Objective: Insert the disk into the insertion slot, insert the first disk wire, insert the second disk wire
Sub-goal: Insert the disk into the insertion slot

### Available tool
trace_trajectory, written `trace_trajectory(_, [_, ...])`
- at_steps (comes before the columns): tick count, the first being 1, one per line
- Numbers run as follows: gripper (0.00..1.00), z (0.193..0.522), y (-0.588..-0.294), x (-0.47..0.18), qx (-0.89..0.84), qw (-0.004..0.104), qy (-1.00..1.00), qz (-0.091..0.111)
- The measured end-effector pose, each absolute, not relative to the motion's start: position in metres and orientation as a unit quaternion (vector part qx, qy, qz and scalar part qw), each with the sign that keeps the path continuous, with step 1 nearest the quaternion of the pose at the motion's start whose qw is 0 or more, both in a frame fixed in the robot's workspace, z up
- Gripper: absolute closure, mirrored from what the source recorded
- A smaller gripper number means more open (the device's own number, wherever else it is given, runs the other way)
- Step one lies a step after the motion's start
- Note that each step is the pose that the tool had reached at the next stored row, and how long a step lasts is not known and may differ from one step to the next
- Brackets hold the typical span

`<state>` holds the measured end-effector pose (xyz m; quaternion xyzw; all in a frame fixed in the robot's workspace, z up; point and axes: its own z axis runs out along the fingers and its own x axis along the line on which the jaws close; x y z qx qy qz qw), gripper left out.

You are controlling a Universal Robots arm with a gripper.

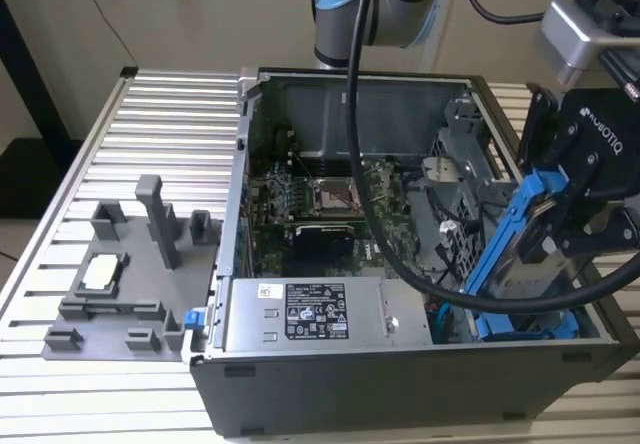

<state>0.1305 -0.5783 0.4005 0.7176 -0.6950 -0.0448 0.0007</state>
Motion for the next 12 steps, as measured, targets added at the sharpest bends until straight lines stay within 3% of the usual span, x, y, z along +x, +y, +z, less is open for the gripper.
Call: trace_trajectory(12, [0.67,0.381,-0.578,0.131,0.718,0.0,-0.695,-0.046])
